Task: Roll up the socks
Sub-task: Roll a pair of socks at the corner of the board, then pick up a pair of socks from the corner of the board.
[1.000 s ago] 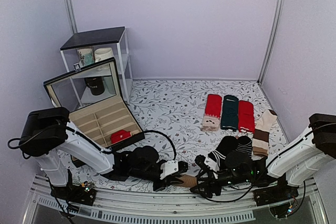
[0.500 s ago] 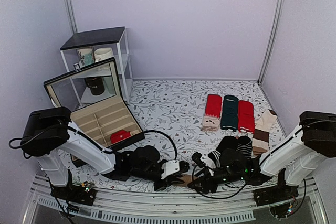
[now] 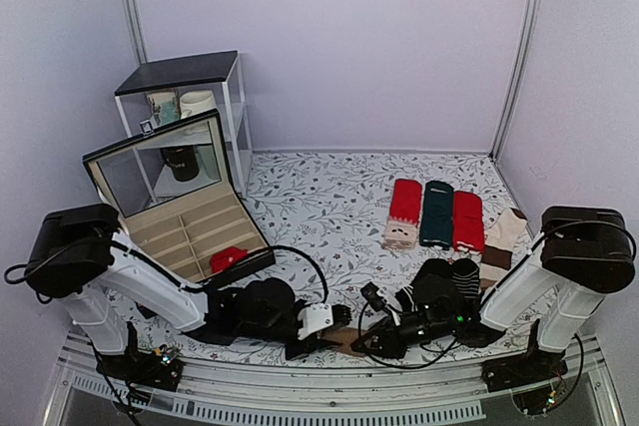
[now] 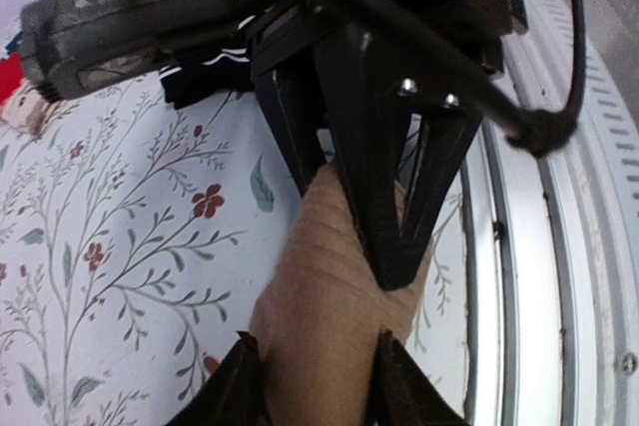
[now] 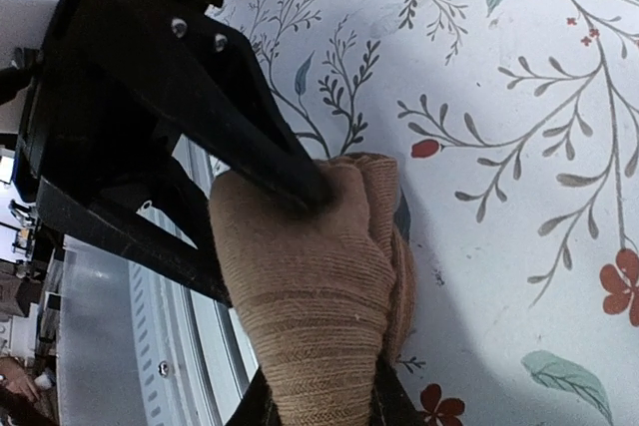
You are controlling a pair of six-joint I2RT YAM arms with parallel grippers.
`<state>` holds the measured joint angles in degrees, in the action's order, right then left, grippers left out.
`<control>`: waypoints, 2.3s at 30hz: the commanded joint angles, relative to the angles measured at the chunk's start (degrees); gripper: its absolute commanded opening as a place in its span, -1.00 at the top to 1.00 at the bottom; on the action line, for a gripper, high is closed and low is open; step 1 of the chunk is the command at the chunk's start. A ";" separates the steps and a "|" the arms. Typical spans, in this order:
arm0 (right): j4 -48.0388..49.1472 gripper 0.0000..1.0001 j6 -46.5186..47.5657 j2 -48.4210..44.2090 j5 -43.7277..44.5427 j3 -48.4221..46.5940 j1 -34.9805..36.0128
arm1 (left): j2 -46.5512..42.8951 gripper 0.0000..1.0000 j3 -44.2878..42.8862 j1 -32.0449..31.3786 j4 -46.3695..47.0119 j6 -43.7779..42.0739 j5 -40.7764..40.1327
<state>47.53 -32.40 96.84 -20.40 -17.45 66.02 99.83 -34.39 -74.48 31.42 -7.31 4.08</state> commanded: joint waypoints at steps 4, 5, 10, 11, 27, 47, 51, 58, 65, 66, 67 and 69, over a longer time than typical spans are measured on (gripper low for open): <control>-9.08 0.83 -5.50 7.85 -3.40 -0.57 -1.30 | -12.27 -0.15 4.88 -1.41 -4.14 -13.69 -7.38; -9.39 0.83 -5.75 8.33 -3.87 -0.75 -1.53 | -13.05 -0.19 5.05 -1.53 -4.66 -15.78 -6.84; -11.49 0.84 -6.17 9.57 -5.40 -1.27 -2.11 | -12.54 -0.21 6.66 -2.61 -4.95 -21.46 -5.53; -11.83 0.84 -6.18 9.62 -5.51 -1.27 -2.16 | -11.95 -0.21 6.51 -2.82 -5.14 -22.30 -5.30; -17.81 0.84 -6.18 9.16 -6.68 -2.48 -2.78 | -4.83 -0.38 -1.24 -6.21 -12.06 -29.37 -10.47; -22.25 0.84 -6.50 7.94 -8.60 -3.20 -3.18 | -1.11 -0.25 0.46 -8.02 -7.18 -33.38 -21.01; -22.59 0.84 -6.71 8.01 -8.96 -3.41 -3.26 | -2.42 -0.25 1.61 -9.23 -4.95 -33.85 -21.65; -22.98 0.84 -6.55 8.46 -9.72 -3.82 -3.35 | 0.45 -0.10 0.57 -9.81 -4.39 -33.94 -21.74; -23.05 0.84 -6.53 8.22 -9.67 -3.29 -3.35 | 2.07 0.27 0.99 -9.72 -3.51 -32.16 -21.04; -23.09 0.85 -6.53 8.27 -9.78 -3.33 -3.33 | 2.27 0.29 1.04 -9.63 -3.29 -31.89 -20.78; -23.09 0.85 -6.47 8.36 -9.87 -3.37 -3.35 | 2.60 0.32 1.00 -9.57 -3.15 -31.62 -20.63; -23.09 0.85 -6.40 8.40 -9.97 -3.51 -3.35 | 3.59 0.36 0.87 -9.40 -2.97 -31.15 -20.62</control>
<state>41.82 -38.00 101.65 -31.07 -24.03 62.17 100.53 -33.76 -83.57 28.95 -40.10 -17.67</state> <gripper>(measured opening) 0.181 0.339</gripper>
